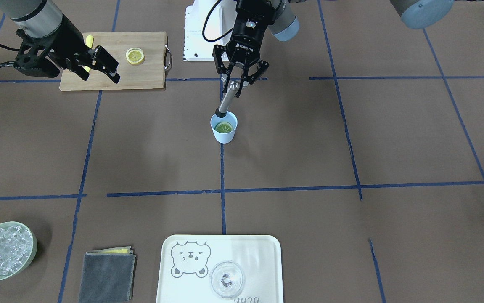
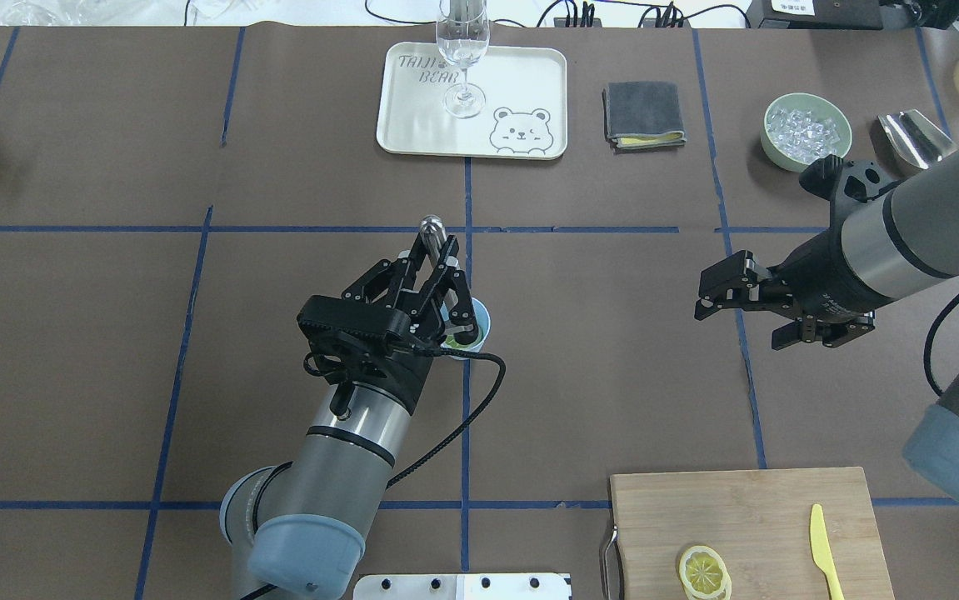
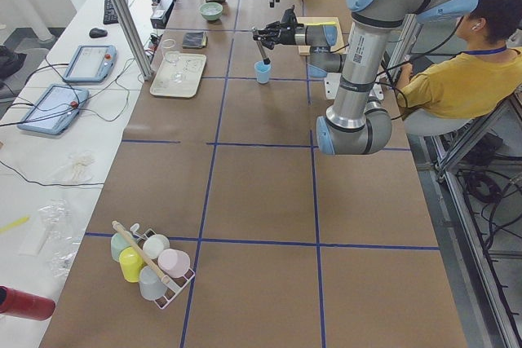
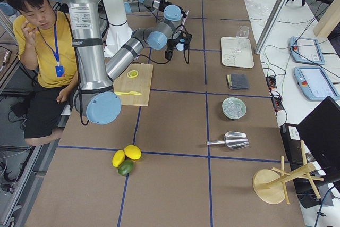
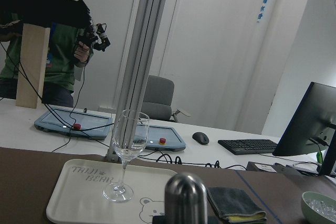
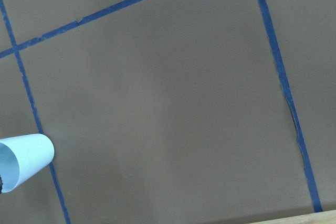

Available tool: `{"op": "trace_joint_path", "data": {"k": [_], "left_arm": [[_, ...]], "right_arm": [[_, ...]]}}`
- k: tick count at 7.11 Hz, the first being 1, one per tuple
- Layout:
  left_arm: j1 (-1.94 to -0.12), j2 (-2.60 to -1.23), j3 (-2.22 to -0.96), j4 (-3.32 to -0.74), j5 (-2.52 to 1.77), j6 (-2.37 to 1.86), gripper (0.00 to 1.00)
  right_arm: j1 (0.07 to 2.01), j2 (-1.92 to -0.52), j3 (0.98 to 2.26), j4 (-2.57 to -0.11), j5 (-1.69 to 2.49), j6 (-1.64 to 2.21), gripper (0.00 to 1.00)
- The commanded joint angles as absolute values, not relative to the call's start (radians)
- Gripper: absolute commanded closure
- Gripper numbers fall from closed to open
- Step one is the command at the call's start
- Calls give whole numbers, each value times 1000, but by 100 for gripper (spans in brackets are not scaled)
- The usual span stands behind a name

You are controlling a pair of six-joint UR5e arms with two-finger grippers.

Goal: Squeeze lemon into cup

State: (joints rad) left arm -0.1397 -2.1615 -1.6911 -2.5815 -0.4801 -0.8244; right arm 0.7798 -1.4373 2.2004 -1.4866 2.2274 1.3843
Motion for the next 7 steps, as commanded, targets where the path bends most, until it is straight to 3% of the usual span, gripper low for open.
{"op": "trace_joint_path", "data": {"k": [1, 7], "left_arm": [[-140, -2164, -1689, -2582, -480, -816, 100], [-164, -2166, -1683, -2580, -479, -816, 100]], "right_arm": [[779, -1437, 2200, -1486, 2238, 1387, 0], [781, -1436, 2201, -1486, 2240, 1390, 0]]}}
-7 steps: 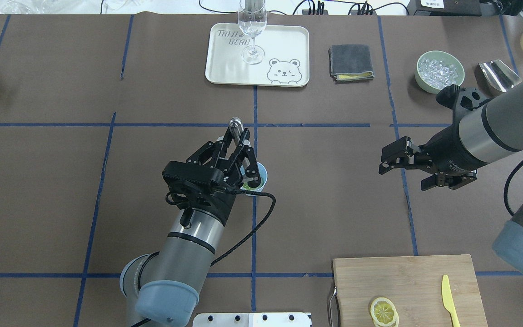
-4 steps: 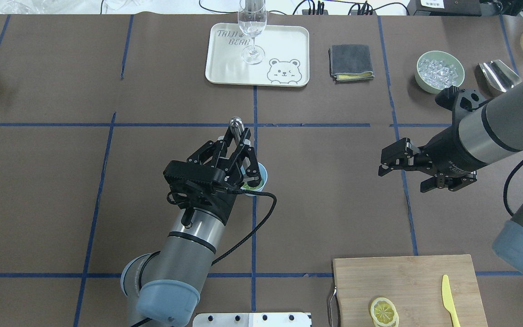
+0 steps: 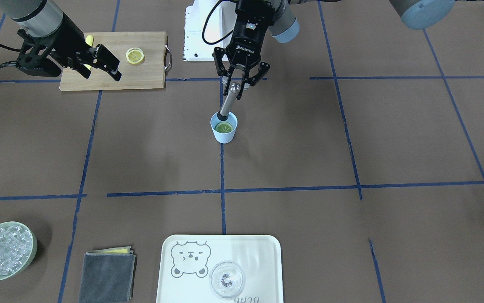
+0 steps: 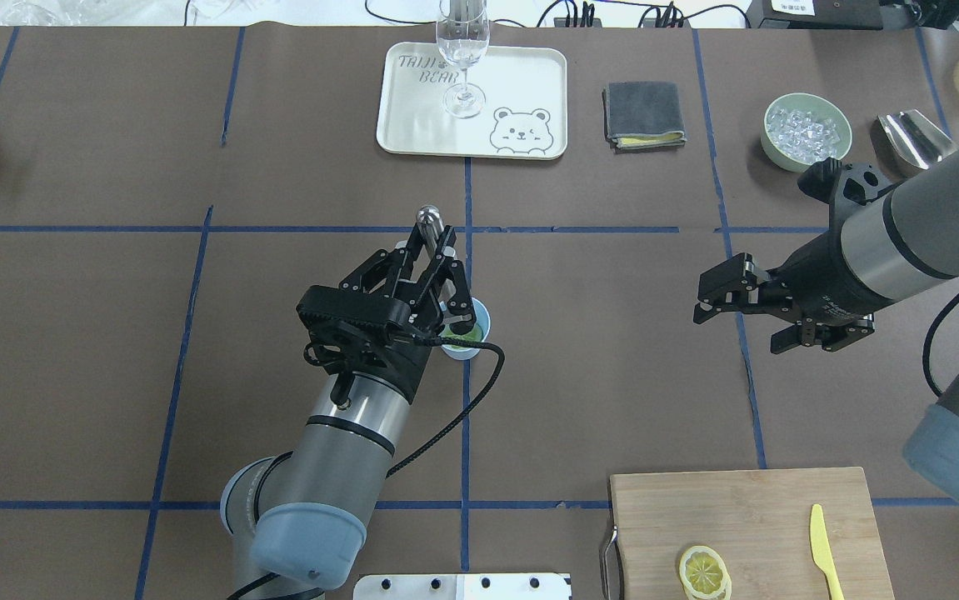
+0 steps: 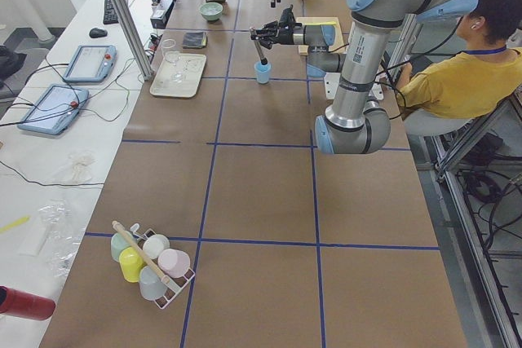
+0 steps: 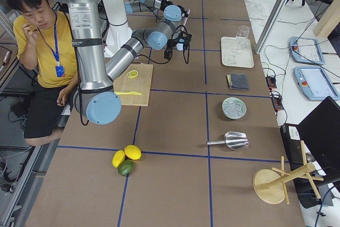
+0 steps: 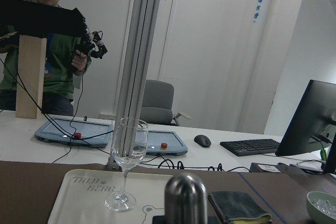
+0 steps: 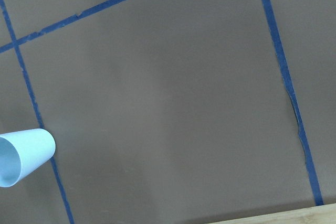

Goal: Squeeze lemon into cup

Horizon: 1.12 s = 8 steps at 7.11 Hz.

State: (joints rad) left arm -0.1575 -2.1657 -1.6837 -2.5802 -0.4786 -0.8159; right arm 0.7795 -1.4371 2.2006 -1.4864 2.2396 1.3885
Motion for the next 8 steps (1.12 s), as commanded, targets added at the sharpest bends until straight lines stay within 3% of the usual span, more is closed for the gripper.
{"op": "trace_joint_path", "data": {"k": [1, 8], "left_arm": [[-164, -2166, -1671, -2580, -479, -816, 100], [-160, -2197, -1556, -2586, -480, -828, 100]], "right_arm": [[779, -1436, 2201, -1486, 2240, 1390, 0], [779, -1436, 2200, -1486, 2240, 1390, 0]]}}
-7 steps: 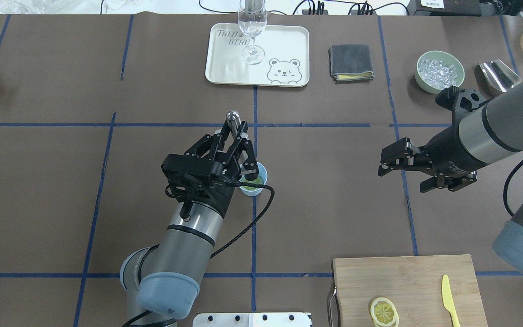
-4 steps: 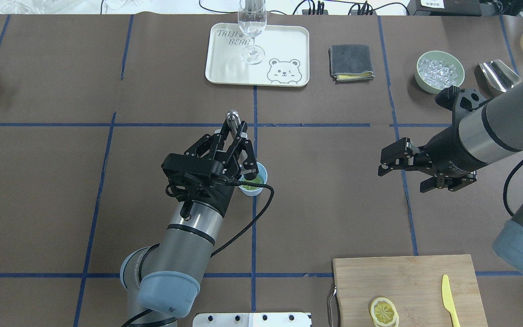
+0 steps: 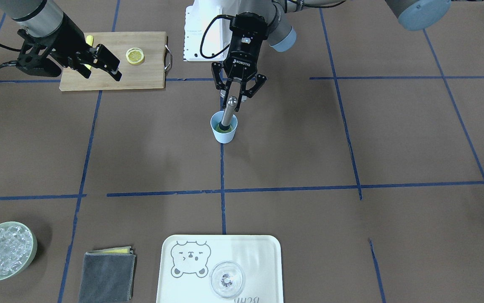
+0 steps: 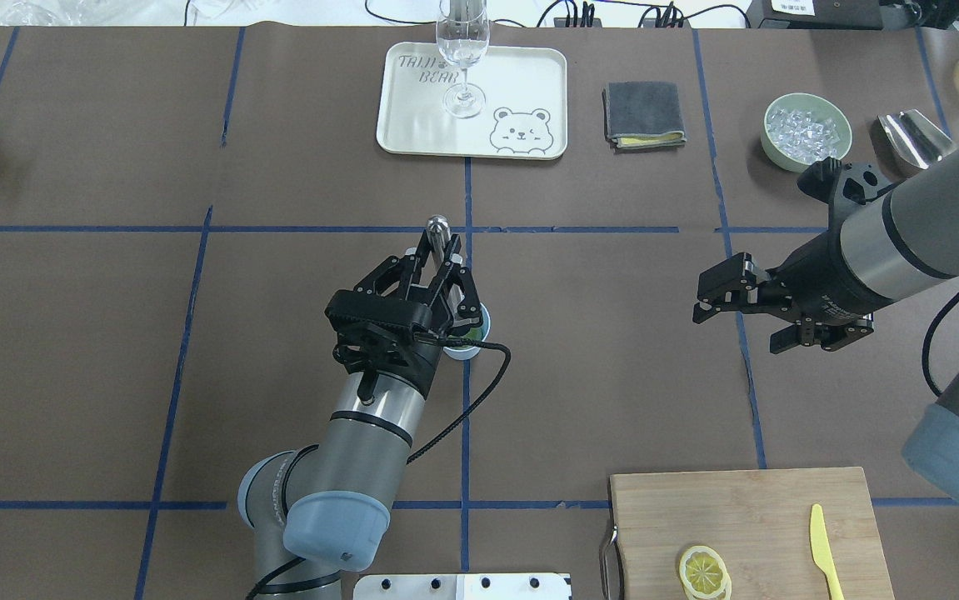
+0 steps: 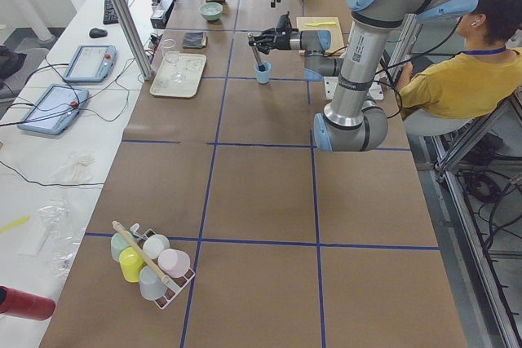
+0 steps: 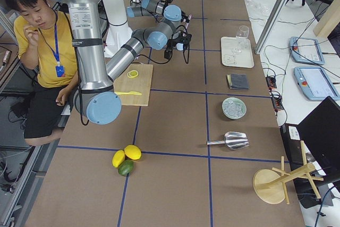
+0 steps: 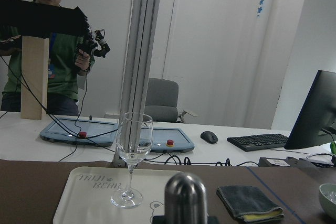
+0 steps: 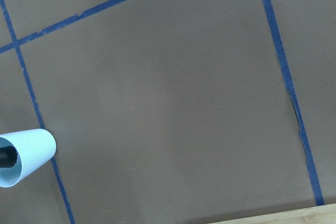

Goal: Squeeze lemon into cup

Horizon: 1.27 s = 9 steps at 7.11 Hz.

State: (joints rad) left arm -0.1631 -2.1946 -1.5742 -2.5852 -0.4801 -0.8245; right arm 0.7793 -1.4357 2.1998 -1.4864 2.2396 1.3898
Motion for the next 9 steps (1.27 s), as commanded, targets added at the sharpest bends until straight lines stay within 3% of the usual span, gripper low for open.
{"op": "trace_joint_path", "data": {"k": [1, 9], "left_arm": [[-158, -2201, -1519, -2586, -480, -830, 100], [-129, -2206, -1537, -2586, -483, -816, 100]], "right_arm": [[779, -1436, 2200, -1486, 2240, 1390, 0], [784, -1439, 2213, -1486, 2241, 1390, 0]]}}
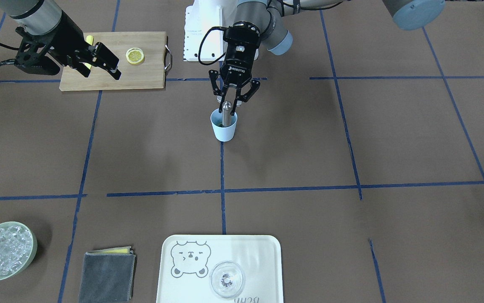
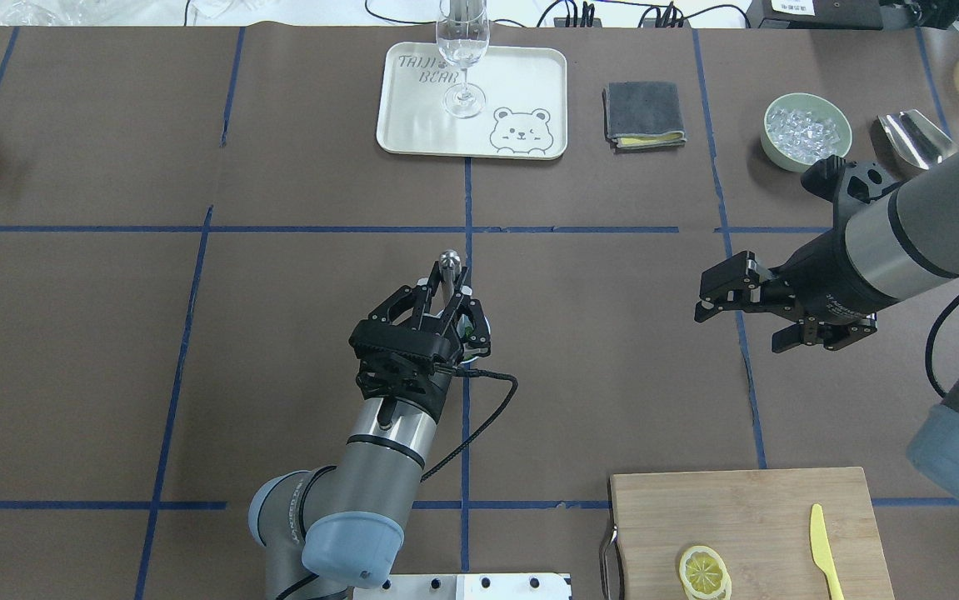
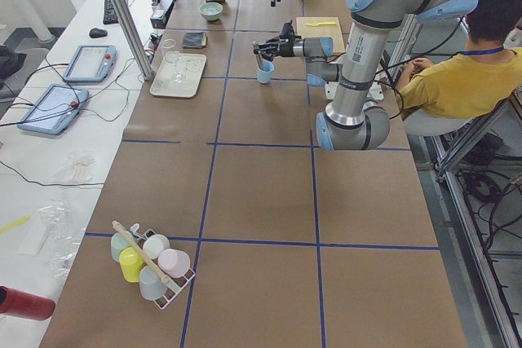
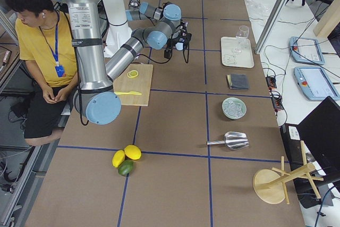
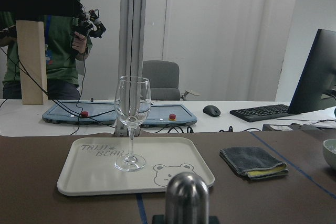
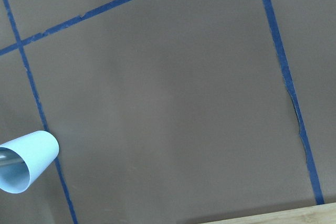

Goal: Squeeze lemon into cup

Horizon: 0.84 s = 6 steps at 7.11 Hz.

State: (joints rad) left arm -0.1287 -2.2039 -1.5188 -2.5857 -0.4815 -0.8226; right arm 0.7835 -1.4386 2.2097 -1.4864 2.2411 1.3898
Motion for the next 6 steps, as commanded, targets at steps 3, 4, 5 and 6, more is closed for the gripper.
{"op": "trace_joint_path", "data": {"k": [3, 4, 5, 6], "left_arm": [[-161, -2217, -1725, -2582, -495, -666, 100], [-170, -2233, -1756, -2579, -511, -629, 100], [-201, -2233, -1822, -2573, -606, -621, 100], [-215, -2211, -1824, -2571, -644, -621, 100]], "right_arm": [[784, -1434, 2210, -1486, 2241, 1390, 0], [784, -1434, 2210, -1486, 2241, 1390, 0], [784, -1436, 2212, -1486, 2241, 1390, 0], [785, -1439, 2217, -1486, 2241, 1390, 0]]}}
